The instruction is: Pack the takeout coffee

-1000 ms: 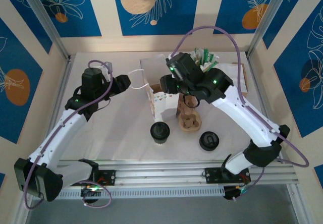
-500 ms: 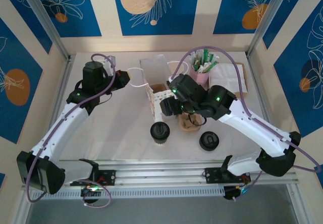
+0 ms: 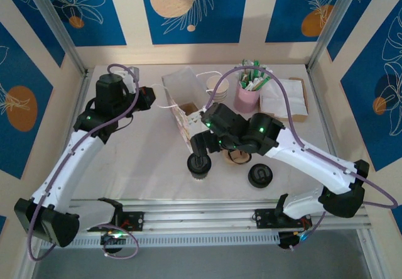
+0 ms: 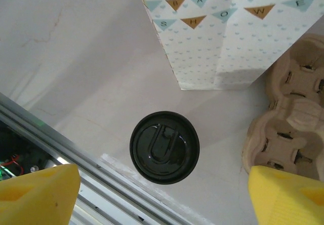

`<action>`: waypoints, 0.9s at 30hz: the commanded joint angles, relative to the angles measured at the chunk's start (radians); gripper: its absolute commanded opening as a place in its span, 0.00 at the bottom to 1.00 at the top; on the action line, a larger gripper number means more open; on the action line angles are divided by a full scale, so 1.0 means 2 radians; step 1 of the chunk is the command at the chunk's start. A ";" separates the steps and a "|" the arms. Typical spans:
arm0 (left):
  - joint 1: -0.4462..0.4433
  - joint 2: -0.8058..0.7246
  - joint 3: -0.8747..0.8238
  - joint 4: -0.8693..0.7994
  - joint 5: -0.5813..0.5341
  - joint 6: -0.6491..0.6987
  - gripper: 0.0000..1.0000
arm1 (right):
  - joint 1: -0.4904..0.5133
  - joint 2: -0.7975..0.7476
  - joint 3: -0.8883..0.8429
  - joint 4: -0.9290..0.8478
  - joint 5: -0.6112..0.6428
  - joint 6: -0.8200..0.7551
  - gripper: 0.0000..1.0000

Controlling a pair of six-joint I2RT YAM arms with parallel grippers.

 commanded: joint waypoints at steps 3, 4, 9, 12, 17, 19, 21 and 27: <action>0.005 -0.032 0.008 -0.033 -0.048 0.024 0.00 | 0.014 0.023 -0.014 -0.019 0.009 0.024 0.88; 0.005 -0.035 0.007 -0.036 -0.053 0.023 0.00 | 0.016 0.025 -0.018 -0.018 0.007 0.029 0.87; 0.009 -0.043 0.010 -0.056 -0.071 0.027 0.00 | 0.027 0.035 -0.047 -0.005 -0.005 0.070 0.87; 0.009 -0.045 0.001 -0.052 -0.061 0.019 0.00 | 0.036 0.046 -0.062 0.000 -0.009 0.098 0.87; 0.010 -0.060 -0.016 -0.050 -0.061 0.003 0.10 | 0.057 0.080 -0.056 -0.009 -0.010 0.129 0.87; 0.009 -0.070 -0.019 -0.051 -0.065 0.003 0.28 | 0.062 0.098 -0.042 -0.030 0.003 0.149 0.87; 0.010 -0.081 -0.024 -0.058 -0.081 0.001 0.39 | 0.062 0.109 -0.040 -0.039 0.009 0.164 0.87; 0.010 -0.105 -0.019 -0.102 -0.102 0.007 0.67 | 0.060 0.127 -0.046 -0.022 -0.009 0.167 0.86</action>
